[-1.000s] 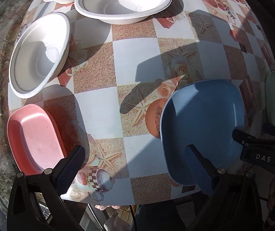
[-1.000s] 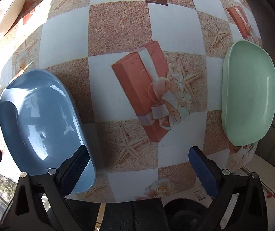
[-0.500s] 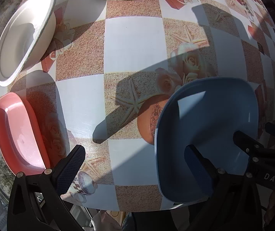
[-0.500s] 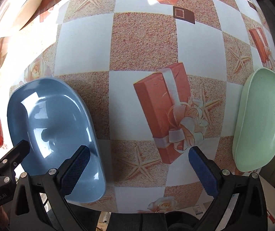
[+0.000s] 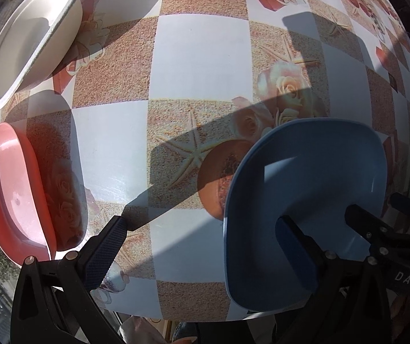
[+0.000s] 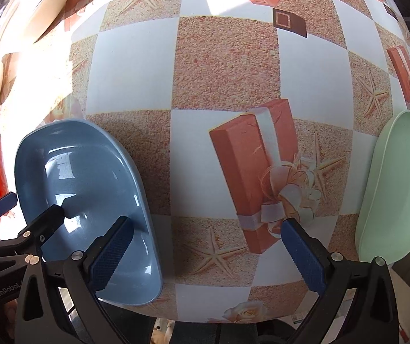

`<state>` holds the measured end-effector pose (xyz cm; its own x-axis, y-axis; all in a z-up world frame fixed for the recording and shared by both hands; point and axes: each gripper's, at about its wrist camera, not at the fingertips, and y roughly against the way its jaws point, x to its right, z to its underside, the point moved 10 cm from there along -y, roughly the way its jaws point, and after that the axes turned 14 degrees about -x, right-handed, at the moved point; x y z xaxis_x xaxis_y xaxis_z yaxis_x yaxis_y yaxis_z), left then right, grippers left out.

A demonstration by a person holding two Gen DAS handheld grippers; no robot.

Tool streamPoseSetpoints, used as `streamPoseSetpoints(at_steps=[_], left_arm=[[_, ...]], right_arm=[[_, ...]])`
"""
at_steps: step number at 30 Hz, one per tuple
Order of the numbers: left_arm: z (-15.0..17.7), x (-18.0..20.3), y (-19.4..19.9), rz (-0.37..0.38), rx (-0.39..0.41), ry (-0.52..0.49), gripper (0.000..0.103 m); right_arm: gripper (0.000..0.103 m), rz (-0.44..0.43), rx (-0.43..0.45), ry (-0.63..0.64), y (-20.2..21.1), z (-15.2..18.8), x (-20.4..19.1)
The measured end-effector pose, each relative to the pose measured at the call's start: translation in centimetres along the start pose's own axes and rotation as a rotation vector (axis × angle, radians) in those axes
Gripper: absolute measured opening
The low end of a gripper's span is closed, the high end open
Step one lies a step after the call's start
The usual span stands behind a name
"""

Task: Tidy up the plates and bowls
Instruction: 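Close the right gripper on the blue plate's rim, then lift the blue plate with the right gripper toward the pink plate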

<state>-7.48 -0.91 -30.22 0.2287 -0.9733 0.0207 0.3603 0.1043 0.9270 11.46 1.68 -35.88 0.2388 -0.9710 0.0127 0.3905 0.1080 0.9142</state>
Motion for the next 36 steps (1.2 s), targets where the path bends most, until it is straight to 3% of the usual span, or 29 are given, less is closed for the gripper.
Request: streamPoseSetpoints(at_steps=[8, 10, 13, 16, 18, 20, 22, 26, 33, 36], left_arm=[[0.1, -0.4, 1.6, -0.020, -0.012, -0.024, 0.103], [0.2, 0.1, 1.8, -0.039, -0.007, -0.054, 0.100], [0.1, 1.3, 2.3, -0.062, 0.012, -0.117, 0.086], [-0.2, 2.5, 2.6, -0.080, 0.018, -0.183, 0.070], [-0.2, 3.2, 2.7, -0.073, 0.015, -0.224, 0.053], [0.0, 3.9, 2.8, -0.083, 0.013, -0.258, 0.046], [-0.1, 3.7, 2.7, -0.081, 0.007, -0.264, 0.044], [0.0, 2.9, 2.3, -0.073, -0.019, -0.259, 0.035], [-0.6, 1.8, 2.2, -0.098, -0.014, -0.262, 0.035], [1.2, 1.5, 2.2, -0.103, -0.005, -0.257, 0.035]], right_arm=[[0.103, 0.001, -0.015, 0.002, 1.9, 3.6, 0.2], [0.103, 0.003, -0.022, 0.010, 2.3, 4.3, 0.2], [0.099, 0.018, -0.040, 0.038, 2.7, 5.3, -0.1], [0.084, 0.028, -0.035, 0.081, 2.7, 5.7, -1.1], [0.071, 0.036, -0.031, 0.114, 2.8, 6.0, -2.0], [0.053, 0.033, -0.024, 0.148, 2.9, 6.3, -3.2], [0.024, 0.014, -0.033, 0.179, 2.8, 6.6, -4.4], [0.024, 0.023, -0.060, 0.173, 2.1, 6.8, -5.2], [0.024, 0.002, -0.100, 0.157, 0.8, 6.8, -6.3], [0.024, -0.010, -0.109, 0.160, 0.1, 6.7, -7.0]])
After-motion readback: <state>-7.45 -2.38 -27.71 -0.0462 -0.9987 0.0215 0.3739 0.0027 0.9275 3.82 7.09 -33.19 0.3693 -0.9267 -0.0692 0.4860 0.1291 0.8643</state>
